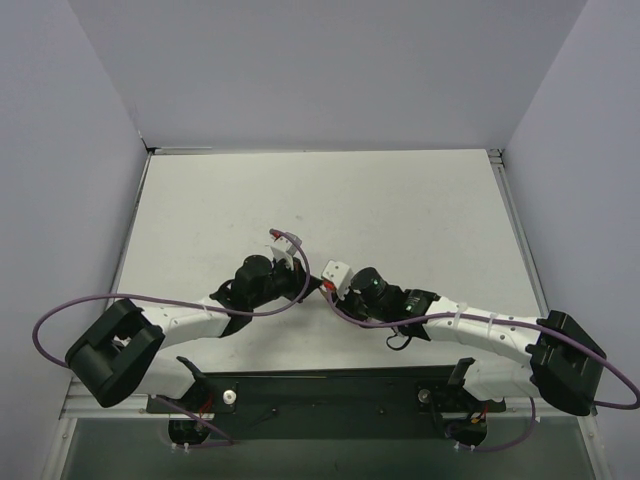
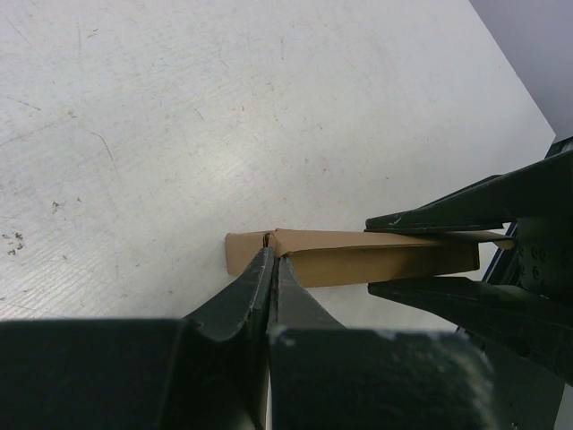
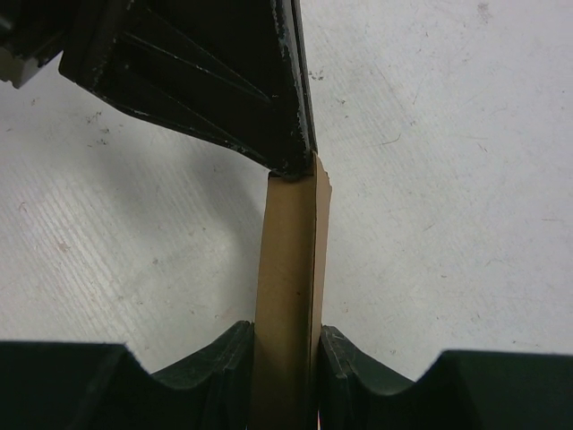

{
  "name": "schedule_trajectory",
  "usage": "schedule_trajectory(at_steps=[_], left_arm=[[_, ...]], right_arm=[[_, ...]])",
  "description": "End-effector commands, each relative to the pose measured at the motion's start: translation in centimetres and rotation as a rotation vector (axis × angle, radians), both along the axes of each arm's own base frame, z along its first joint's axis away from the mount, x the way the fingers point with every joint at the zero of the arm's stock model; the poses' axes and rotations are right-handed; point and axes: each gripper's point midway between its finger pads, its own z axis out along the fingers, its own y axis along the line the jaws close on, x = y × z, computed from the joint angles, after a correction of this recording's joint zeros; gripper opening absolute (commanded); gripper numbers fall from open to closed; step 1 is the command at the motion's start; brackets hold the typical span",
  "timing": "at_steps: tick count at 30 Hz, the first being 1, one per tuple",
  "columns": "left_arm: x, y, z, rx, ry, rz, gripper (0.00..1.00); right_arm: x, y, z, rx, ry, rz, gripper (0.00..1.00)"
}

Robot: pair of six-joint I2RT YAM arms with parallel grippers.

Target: Fold the paper box

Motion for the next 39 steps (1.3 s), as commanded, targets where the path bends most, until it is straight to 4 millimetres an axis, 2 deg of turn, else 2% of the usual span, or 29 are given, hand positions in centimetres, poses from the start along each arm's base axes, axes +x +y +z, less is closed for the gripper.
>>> schedule_trajectory(at_steps=[1, 7, 16, 22, 39], left_arm=[[1.2, 4.5, -5.2, 0.214, 0.069, 0.151, 0.00], [2.0, 5.3, -5.4, 0.255, 0.048, 0.152, 0.00], [1.6, 4.6, -5.8, 0.238, 0.059, 0.086, 0.00], [1.6, 4.7, -7.0, 0.248, 0.086, 0.087, 0.00], [1.5, 4.5, -9.0, 0.261, 0.120, 0.063, 0.00]], right_arm=[[-1.3, -0.6, -0.9, -0.018, 0.033, 0.038, 0.15], [-1.5, -0.4, -0.9, -0.005, 0.039, 0.044, 0.16], [-1.4, -0.5, -1.2, -0.005, 0.050, 0.042, 0.16], [-1.2, -0.5, -1.1, -0.002, 0.050, 0.038, 0.16], [-1.2, -0.7, -1.6, -0.002, 0.057, 0.040, 0.16]])
